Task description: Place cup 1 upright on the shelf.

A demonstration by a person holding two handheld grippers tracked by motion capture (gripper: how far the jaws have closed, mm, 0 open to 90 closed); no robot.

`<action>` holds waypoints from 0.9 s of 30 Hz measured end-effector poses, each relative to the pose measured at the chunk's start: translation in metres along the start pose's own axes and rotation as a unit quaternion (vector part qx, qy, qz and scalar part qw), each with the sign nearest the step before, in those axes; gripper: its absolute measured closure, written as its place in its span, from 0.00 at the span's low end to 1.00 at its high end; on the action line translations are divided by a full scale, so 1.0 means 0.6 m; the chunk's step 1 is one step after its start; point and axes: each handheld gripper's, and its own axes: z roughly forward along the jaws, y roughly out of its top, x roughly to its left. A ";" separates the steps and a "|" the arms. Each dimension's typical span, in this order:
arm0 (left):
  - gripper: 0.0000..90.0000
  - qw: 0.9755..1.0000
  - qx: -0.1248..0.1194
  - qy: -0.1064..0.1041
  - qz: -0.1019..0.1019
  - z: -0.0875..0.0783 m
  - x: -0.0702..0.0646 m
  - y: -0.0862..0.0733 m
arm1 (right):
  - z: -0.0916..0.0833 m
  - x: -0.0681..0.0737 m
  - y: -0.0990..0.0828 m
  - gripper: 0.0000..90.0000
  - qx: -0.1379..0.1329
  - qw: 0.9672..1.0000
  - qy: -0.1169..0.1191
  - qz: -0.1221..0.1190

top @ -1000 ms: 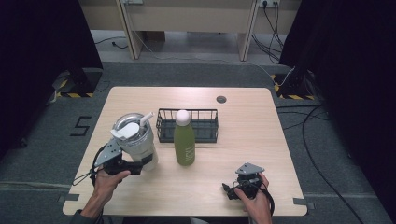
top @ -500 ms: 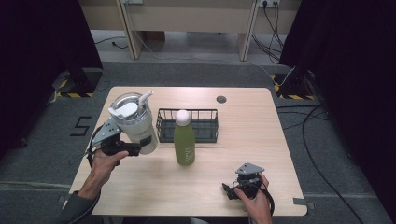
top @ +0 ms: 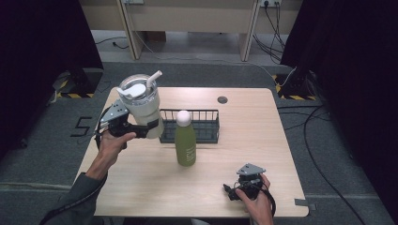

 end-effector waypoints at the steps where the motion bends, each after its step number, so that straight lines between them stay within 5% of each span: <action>1: 0.11 1.000 0.000 0.000 0.000 0.000 0.000 0.000 | 0.000 0.000 0.000 0.00 0.000 1.000 0.000 0.000; 27: 0.11 1.000 0.014 -0.011 -0.009 0.125 0.026 0.024 | 0.000 -0.001 0.000 0.00 0.001 1.000 0.000 -0.002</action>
